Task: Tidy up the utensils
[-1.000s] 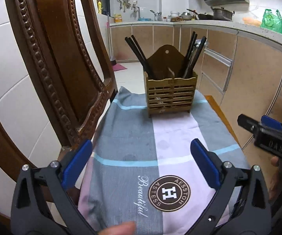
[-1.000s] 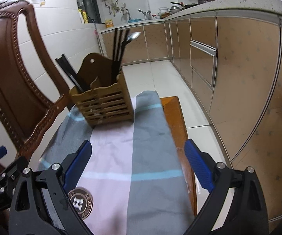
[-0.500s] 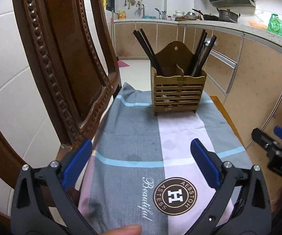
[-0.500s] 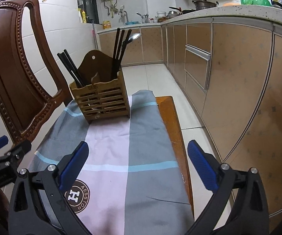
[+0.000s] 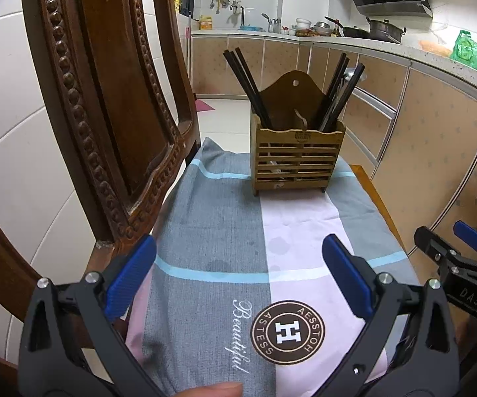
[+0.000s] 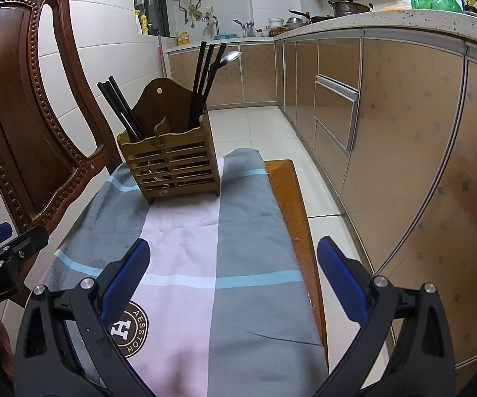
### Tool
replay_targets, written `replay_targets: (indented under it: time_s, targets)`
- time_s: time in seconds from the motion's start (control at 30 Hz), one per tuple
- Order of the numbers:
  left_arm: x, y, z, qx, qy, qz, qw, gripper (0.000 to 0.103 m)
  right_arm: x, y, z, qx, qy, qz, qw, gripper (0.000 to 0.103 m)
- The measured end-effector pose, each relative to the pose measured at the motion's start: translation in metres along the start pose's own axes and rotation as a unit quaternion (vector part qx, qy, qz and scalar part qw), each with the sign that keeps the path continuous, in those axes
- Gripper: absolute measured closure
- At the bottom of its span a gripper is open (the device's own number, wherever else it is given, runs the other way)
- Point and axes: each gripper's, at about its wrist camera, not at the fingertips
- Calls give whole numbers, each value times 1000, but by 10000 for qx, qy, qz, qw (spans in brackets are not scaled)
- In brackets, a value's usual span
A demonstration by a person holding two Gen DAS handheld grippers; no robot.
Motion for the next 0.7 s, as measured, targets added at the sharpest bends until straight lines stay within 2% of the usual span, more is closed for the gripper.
replay_targets:
  time_s: [0.7]
  targets:
    - [1,-2,1,-41,-19,29,10000,4,4,1,0,-3,-6,20,10000,5]
Point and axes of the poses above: each gripper's, at about its wrist camera, not at the fingertips, and y roughly against the way its jaws point, x to its right, z to its underside, and after that the axes turned 2 degrees about x, right-handed
